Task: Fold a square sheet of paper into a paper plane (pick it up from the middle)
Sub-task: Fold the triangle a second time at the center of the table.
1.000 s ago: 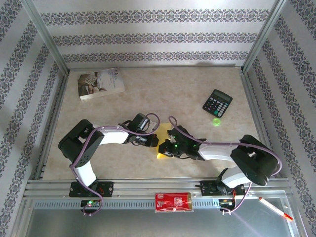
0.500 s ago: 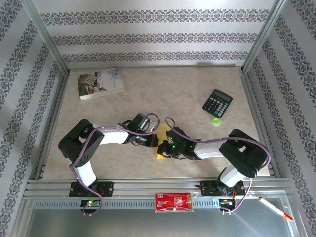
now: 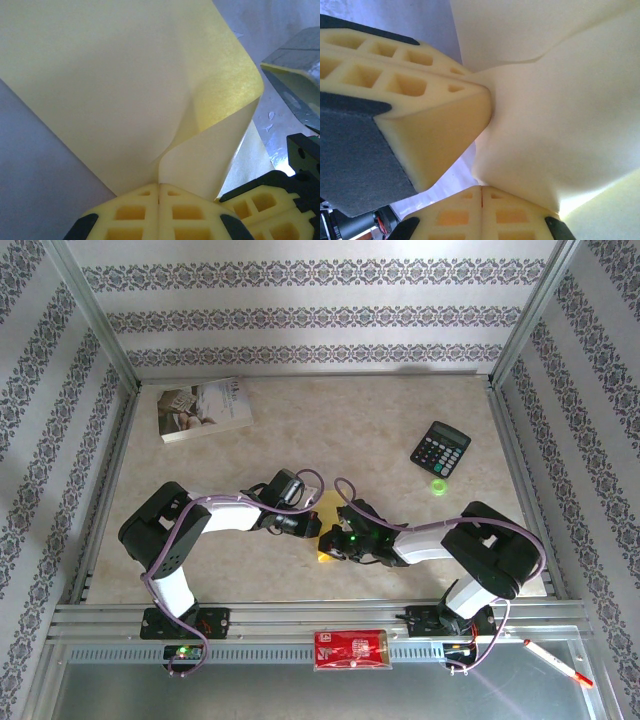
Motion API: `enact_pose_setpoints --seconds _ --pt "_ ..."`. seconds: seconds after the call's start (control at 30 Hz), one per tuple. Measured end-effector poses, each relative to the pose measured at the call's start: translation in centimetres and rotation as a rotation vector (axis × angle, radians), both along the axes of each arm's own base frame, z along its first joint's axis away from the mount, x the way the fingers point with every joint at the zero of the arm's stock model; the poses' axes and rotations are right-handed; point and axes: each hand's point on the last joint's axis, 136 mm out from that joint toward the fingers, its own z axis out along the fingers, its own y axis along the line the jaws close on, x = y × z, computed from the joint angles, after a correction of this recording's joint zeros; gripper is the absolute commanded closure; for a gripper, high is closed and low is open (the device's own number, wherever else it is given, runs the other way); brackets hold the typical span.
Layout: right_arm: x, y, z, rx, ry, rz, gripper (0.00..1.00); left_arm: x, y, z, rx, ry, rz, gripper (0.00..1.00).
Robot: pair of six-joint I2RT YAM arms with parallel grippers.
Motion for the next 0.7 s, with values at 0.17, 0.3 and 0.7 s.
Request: enact_pose_setpoints --seconds 0.17,0.3,0.7 --pt "-0.1 -0.1 0.6 0.01 -0.009 0.001 0.95 0.0 0.0 0.0 0.0 0.001 0.0 1.0" --pt "0.0 0.1 1.5 0.031 -0.028 0.001 0.95 0.0 0.0 0.0 0.0 0.003 0.003 1.0" --pt "0.0 1.1 2.2 0.045 -0.039 0.022 0.92 0.1 -0.1 0.0 -0.002 0.01 0.011 1.0"
